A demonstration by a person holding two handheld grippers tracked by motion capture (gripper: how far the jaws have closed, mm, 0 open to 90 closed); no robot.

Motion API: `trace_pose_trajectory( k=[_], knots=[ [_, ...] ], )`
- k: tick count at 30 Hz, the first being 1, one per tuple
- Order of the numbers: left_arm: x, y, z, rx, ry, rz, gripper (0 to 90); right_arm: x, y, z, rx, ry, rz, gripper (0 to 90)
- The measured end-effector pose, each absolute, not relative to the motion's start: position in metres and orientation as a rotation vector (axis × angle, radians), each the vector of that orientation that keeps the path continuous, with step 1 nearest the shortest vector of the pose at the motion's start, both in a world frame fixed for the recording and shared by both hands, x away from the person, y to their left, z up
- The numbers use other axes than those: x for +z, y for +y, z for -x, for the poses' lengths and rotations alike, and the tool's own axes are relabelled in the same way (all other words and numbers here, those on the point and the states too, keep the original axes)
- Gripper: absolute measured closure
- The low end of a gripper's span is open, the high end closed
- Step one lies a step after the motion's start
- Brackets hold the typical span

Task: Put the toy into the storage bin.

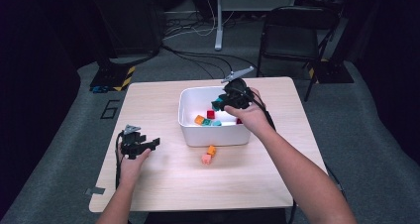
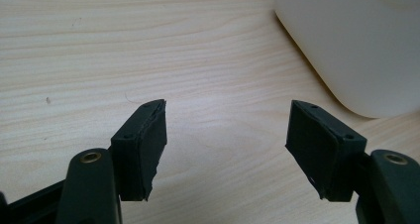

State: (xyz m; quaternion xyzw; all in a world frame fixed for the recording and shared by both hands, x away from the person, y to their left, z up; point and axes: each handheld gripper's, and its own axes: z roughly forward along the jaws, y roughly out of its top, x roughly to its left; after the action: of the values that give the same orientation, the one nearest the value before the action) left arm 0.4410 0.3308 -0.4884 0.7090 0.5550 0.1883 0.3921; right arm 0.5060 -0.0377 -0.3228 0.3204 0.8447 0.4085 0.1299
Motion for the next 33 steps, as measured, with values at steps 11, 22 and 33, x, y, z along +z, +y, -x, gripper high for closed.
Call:
trace_pose_trajectory(
  k=[11, 22, 33],
  knots=[
    [-0.488, 0.332, -0.441, 0.48, 1.41, -1.796, 31.6, -0.329, -0.022, -0.533, 1.157, 2.435, -0.961, 58.2],
    [-0.488, 0.332, -0.441, 0.478, 1.41, -1.792, 31.6, -0.342, -0.018, -0.556, 1.107, 2.424, -1.04, 58.1],
    [-0.488, 0.331, -0.441, 0.476, 1.405, -1.802, 31.8, -0.349, -0.02, -0.556, 1.07, 2.445, -1.057, 53.7]
  ],
)
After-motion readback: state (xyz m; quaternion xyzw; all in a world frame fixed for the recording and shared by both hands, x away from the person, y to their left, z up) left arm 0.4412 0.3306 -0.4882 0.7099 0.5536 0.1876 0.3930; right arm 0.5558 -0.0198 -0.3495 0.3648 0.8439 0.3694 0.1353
